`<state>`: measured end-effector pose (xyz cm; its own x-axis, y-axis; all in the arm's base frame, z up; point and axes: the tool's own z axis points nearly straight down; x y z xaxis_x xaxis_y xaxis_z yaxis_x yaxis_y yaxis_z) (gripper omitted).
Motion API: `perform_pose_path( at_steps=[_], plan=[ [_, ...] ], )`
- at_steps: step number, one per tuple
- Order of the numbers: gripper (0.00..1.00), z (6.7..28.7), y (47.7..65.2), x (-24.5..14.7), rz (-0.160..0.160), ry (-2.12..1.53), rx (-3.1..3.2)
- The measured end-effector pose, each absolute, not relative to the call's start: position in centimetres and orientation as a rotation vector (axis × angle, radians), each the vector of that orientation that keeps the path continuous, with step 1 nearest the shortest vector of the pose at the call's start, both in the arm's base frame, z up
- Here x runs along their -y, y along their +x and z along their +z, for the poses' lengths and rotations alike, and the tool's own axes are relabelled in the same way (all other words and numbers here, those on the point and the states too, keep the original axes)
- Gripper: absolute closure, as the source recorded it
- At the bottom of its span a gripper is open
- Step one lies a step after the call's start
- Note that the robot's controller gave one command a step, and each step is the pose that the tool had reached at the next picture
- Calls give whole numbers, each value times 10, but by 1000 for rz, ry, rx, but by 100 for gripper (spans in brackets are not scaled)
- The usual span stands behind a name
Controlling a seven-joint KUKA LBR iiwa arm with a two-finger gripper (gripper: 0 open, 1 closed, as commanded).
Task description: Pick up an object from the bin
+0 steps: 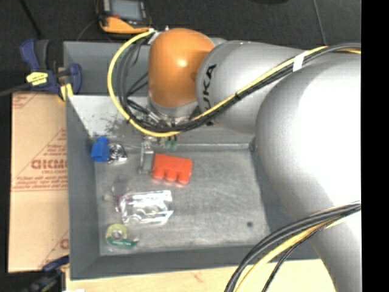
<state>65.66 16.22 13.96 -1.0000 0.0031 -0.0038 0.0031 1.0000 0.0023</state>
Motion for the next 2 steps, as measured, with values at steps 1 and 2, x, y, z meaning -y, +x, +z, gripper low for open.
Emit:
perform_pose_path(
  at_steps=[1,2],
  plan=[
    [0,74,628,-74,-5,-493,-3104],
    [100,76,629,-77,0,-492,-3099]
  ],
)
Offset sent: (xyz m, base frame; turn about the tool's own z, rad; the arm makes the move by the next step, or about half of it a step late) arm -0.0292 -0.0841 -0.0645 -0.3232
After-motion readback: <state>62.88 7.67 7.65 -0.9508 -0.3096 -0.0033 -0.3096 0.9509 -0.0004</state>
